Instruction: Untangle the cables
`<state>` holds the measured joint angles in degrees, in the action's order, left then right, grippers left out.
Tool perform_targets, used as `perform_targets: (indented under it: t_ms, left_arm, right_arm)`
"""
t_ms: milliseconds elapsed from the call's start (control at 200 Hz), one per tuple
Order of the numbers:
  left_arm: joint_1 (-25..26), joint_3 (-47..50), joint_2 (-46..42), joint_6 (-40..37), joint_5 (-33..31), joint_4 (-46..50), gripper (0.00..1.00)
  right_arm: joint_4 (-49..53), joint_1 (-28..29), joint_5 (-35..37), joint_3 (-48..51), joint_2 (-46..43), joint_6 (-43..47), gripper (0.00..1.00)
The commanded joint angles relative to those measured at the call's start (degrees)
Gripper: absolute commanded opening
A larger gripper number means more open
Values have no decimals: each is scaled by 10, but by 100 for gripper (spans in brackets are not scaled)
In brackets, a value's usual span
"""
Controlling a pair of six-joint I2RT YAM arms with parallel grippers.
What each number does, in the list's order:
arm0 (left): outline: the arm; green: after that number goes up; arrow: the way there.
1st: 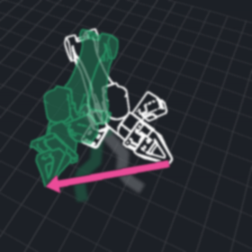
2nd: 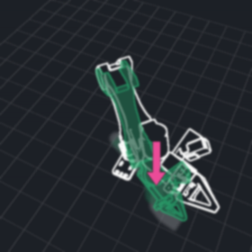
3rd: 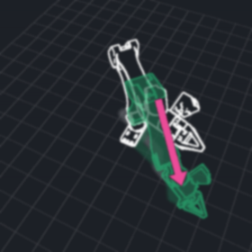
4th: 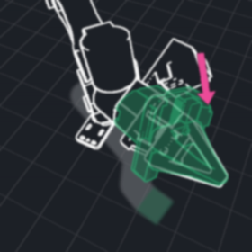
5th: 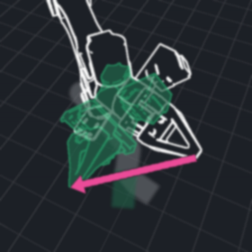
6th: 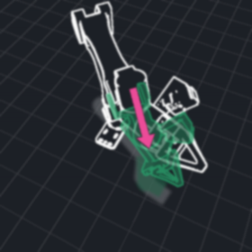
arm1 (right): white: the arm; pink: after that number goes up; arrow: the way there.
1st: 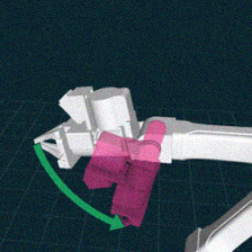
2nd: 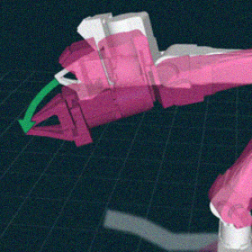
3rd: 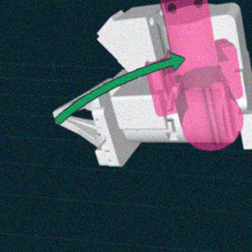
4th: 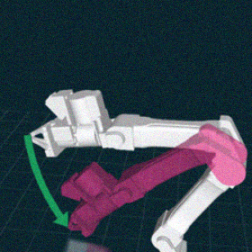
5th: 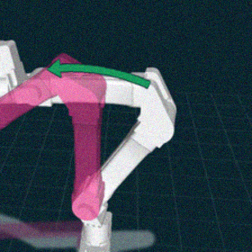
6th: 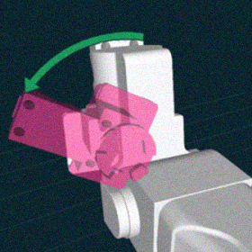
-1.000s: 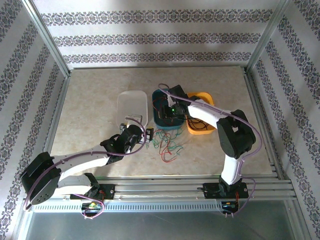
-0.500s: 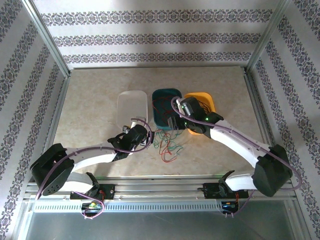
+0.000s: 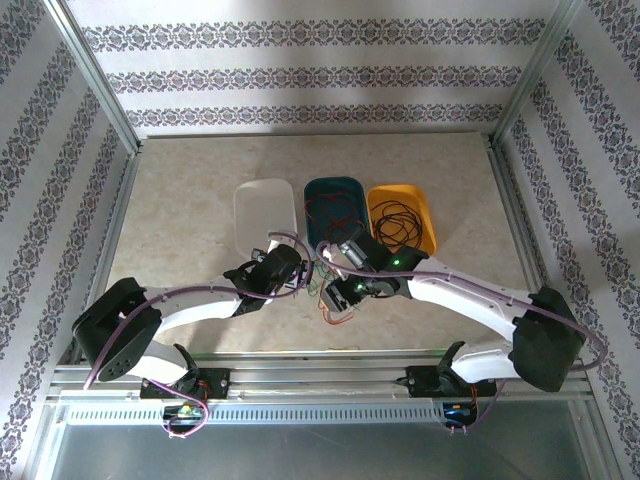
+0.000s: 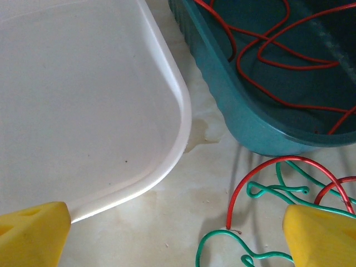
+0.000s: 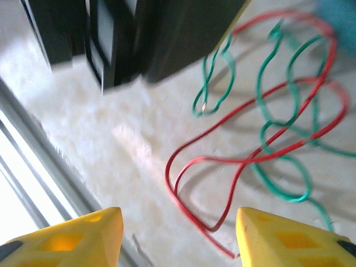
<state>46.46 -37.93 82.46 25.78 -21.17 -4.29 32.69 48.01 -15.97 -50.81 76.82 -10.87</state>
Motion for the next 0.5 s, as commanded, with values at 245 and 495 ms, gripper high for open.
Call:
perform_targets:
  t_ms: [245, 495]
  left_arm:
    - [-11, -25, 28, -15, 33, 46, 98]
    - [-11, -38, 46, -28, 59, 56, 98]
  right_arm:
    - [34, 17, 43, -8, 66, 56, 57]
    - [-4, 18, 40, -9, 94, 60, 50]
